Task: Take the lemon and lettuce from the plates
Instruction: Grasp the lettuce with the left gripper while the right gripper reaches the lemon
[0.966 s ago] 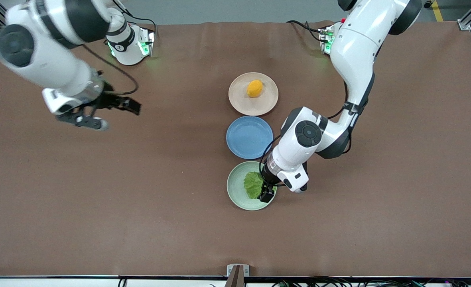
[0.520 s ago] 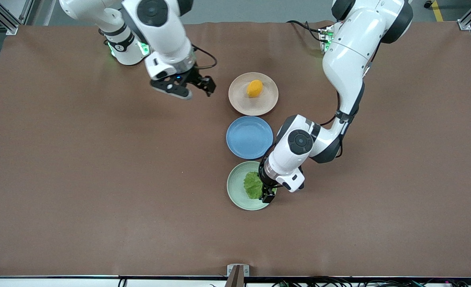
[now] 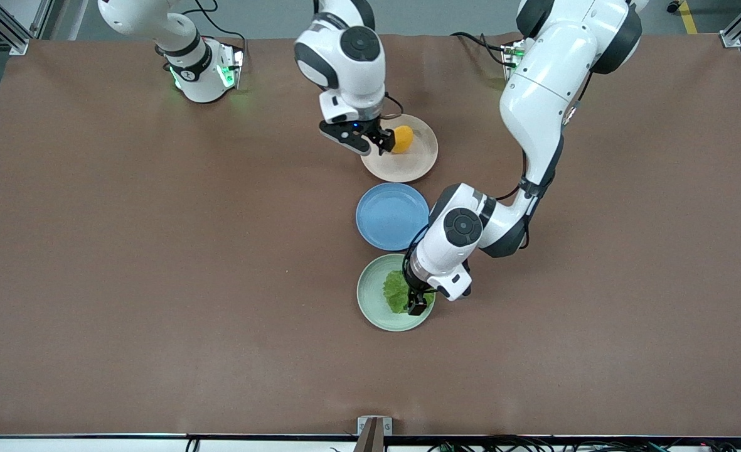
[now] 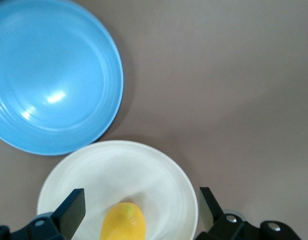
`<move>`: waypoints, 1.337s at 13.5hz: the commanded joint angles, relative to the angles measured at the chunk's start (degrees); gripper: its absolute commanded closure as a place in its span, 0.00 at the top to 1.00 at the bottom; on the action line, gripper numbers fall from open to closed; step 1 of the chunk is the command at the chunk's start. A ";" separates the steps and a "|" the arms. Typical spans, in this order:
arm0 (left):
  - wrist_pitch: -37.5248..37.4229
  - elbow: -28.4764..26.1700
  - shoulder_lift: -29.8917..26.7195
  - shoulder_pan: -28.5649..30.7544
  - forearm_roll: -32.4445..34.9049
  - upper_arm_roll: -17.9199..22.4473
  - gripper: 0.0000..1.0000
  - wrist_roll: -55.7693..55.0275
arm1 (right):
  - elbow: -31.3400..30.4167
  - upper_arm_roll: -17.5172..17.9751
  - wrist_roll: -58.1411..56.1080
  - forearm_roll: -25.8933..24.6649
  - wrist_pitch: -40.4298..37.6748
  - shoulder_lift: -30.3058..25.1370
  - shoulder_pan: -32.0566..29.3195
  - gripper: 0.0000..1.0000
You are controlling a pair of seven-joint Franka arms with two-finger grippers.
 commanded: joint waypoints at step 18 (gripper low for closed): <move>-2.90 0.32 1.60 -0.67 0.65 0.73 0.51 -0.70 | 5.25 -0.85 12.50 -0.91 9.25 12.91 8.79 1.00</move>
